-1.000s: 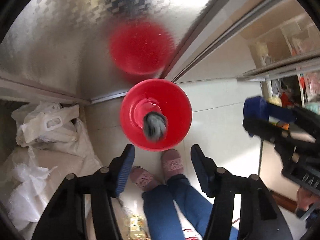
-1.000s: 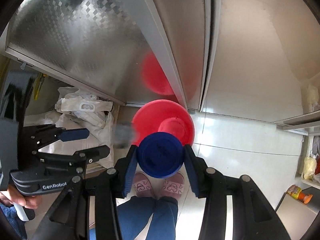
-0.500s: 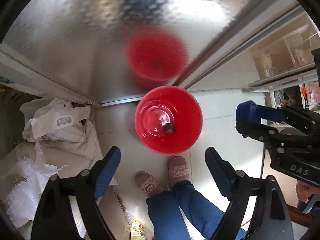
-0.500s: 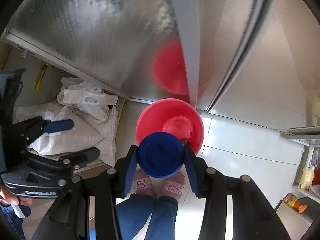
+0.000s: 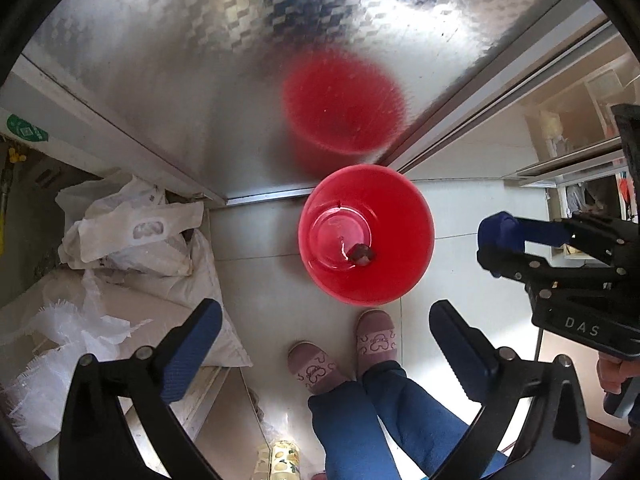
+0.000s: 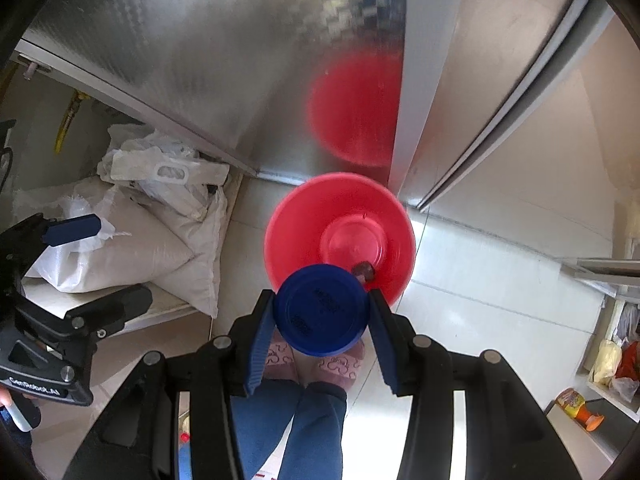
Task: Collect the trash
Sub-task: 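Open the left gripper over the red bin while the right gripper releases the cap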
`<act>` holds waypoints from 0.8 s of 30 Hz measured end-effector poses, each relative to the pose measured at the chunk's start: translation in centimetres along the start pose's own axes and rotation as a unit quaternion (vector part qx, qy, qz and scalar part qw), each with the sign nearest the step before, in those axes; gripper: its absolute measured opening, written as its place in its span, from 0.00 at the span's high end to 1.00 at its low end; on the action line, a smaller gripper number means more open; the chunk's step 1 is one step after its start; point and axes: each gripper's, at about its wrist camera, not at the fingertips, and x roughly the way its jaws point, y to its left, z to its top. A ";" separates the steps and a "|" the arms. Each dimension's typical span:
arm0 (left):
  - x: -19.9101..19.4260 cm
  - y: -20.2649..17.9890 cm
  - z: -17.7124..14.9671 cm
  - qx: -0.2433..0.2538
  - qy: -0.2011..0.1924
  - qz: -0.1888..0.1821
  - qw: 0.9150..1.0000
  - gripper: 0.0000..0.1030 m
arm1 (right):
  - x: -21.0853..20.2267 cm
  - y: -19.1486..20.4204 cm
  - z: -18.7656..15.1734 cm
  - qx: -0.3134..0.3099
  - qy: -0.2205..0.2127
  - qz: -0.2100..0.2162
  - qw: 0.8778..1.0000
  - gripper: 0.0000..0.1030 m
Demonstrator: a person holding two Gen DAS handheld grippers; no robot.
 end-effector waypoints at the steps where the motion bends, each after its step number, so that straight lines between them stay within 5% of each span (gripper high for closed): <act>1: 0.0 0.0 -0.1 -0.001 0.000 0.000 1.000 0.00 | 0.2 0.0 -0.1 0.002 0.006 0.000 1.000 0.58; 2: 0.0 0.0 -0.1 -0.001 0.001 0.003 1.000 0.00 | 0.4 0.0 -0.1 0.004 0.011 -0.003 1.000 0.58; 4: -0.1 -0.3 -0.3 0.003 0.000 0.009 1.000 0.00 | 0.5 -0.1 -0.4 0.011 0.016 -0.009 1.000 0.38; 9: -0.7 -0.7 -0.6 0.005 -0.001 0.007 1.000 0.00 | -0.2 0.1 -1.0 0.012 0.011 -0.004 1.000 0.27; 16: -4.2 -1.0 -1.1 -0.005 -0.014 0.004 1.000 0.00 | -3.4 0.8 -1.5 0.006 -0.003 0.002 1.000 0.21; 24: -13.8 -1.8 -1.8 -0.013 -0.057 0.004 0.998 0.00 | -13.1 3.4 -2.0 -0.018 -0.054 0.005 0.998 0.15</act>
